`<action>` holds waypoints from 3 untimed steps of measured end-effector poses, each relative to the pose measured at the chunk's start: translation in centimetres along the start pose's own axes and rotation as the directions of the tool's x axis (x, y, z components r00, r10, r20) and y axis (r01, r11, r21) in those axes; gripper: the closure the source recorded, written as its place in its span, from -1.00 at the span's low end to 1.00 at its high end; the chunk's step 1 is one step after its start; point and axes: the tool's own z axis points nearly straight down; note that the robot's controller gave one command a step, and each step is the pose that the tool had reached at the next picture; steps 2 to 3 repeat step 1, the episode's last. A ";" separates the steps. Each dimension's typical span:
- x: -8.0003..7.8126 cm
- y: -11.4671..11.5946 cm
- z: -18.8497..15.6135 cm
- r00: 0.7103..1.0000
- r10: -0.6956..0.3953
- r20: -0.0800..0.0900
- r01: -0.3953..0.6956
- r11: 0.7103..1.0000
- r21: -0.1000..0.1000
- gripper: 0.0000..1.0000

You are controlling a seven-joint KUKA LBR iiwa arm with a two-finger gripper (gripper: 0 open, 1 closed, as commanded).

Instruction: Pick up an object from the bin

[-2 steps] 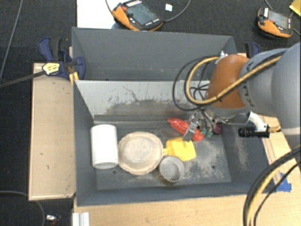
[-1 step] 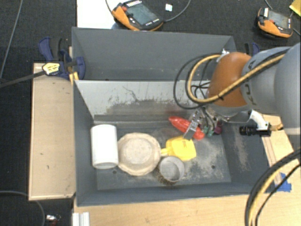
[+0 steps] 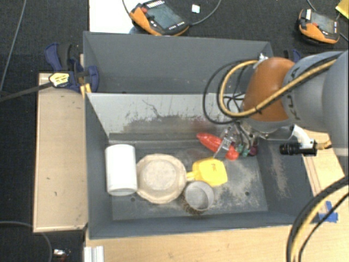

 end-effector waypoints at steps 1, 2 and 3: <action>0.0 0.0 -2.9 1.000 -0.003 -0.002 0.003 1.000 0.001 1.00; 0.0 0.0 -2.9 1.000 -0.003 -0.002 0.003 1.000 0.001 1.00; 0.0 0.0 -2.9 1.000 -0.003 -0.002 0.003 1.000 0.001 1.00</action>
Offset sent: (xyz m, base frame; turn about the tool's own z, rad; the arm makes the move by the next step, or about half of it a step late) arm -0.0009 -0.0001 0.0847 -0.0013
